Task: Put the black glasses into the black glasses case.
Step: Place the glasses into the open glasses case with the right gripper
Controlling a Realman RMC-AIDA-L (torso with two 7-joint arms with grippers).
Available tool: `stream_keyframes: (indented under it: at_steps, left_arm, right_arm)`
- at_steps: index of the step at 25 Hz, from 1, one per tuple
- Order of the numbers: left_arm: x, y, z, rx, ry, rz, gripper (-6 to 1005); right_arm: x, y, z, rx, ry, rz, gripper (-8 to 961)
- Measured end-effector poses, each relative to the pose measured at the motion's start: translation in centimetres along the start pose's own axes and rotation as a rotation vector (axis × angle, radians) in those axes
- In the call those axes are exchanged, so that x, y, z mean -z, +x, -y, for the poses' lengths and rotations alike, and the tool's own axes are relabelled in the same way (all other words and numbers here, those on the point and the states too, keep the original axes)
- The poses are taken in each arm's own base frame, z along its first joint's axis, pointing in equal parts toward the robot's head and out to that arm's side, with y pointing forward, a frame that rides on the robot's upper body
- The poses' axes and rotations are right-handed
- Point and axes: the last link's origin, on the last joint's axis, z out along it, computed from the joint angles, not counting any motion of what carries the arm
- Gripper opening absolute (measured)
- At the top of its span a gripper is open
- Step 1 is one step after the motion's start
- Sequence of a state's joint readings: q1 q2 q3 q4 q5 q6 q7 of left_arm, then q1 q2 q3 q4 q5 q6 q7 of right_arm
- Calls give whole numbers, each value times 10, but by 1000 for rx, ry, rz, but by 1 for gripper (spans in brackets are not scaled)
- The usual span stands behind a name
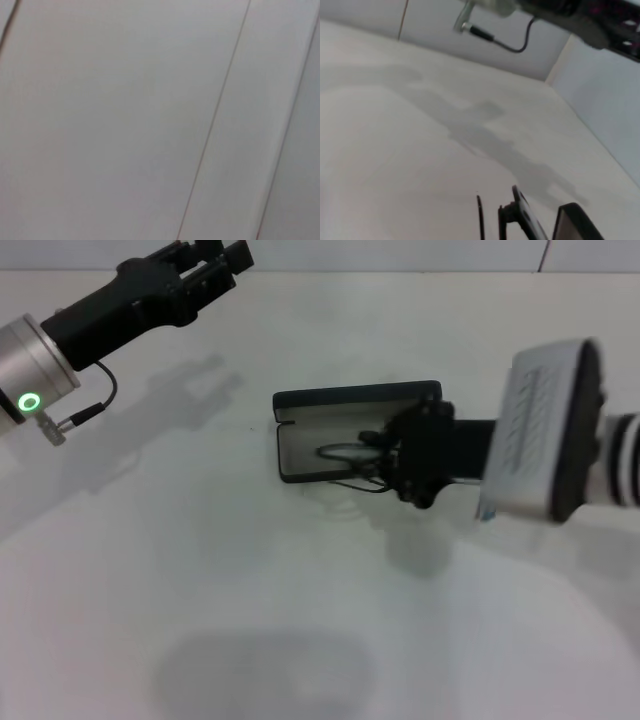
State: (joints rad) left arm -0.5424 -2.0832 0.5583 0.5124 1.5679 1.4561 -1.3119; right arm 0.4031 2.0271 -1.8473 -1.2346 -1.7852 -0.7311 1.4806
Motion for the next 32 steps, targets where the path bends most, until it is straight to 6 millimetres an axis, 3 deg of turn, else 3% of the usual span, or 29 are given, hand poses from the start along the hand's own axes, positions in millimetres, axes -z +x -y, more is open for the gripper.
stream_keyframes:
  at_steps: [9,32]
  left_arm:
    - [-9,2,2,-3,2,15,532]
    - [-17,-1,-1,14,-12,29,533]
  right_arm:
    - [-23,5,-14,98,182,-62,129]
    - [-22,25,-17,108,315,-124,131]
